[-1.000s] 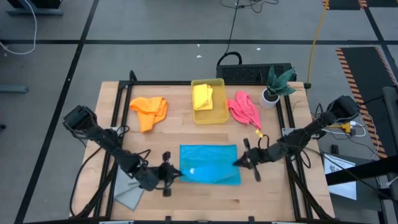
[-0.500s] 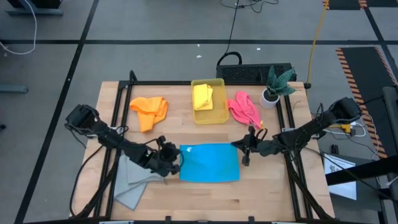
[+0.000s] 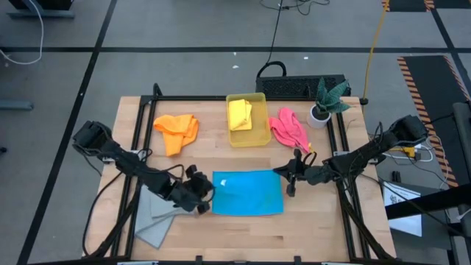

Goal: Fold microfiber towels
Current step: Fold the blue microfiber towel

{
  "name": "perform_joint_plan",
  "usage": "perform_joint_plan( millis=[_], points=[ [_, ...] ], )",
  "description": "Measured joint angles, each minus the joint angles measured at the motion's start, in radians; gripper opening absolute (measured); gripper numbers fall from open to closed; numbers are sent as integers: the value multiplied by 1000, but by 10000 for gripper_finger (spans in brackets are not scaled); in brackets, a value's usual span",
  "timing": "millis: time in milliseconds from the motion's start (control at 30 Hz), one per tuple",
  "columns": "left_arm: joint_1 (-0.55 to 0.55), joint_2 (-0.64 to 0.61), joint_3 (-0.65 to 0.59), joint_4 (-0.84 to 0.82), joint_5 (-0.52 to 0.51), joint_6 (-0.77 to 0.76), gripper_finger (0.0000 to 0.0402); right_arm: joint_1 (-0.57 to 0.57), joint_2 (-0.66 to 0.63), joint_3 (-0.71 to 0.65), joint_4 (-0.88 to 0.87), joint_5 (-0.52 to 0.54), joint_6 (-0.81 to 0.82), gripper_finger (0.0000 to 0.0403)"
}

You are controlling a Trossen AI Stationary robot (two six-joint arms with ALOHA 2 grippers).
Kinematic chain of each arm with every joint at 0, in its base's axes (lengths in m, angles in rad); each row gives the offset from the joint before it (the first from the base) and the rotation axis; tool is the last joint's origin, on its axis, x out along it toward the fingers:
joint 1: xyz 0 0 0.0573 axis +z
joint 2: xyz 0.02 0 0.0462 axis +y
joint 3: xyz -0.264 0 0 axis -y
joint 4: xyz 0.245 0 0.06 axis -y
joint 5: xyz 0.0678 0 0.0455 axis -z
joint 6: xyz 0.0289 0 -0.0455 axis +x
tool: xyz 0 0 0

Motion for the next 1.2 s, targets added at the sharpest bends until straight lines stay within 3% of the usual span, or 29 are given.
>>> perform_joint_plan(
  millis=[433,600,800,967,1100,1167,1200],
  points=[
    [114,115,-1,-67,-77,-2,6,-61,13,-36,-10,10,-9,0],
    [131,86,1,-65,-214,108,8,-91,13,-74,-1,164,-38,0],
    [192,89,-1,-63,-172,192,5,-121,13,-105,162,194,-182,0],
    [136,60,-1,-36,-109,233,4,-75,13,-105,230,-40,-226,0],
    [22,15,-2,22,-42,266,6,36,13,-106,293,-434,-167,0],
    [-42,-8,0,127,62,306,7,124,13,-106,361,-592,-114,0],
    [-76,-12,1,185,132,340,4,173,13,-106,391,-608,-97,0]
  ],
)
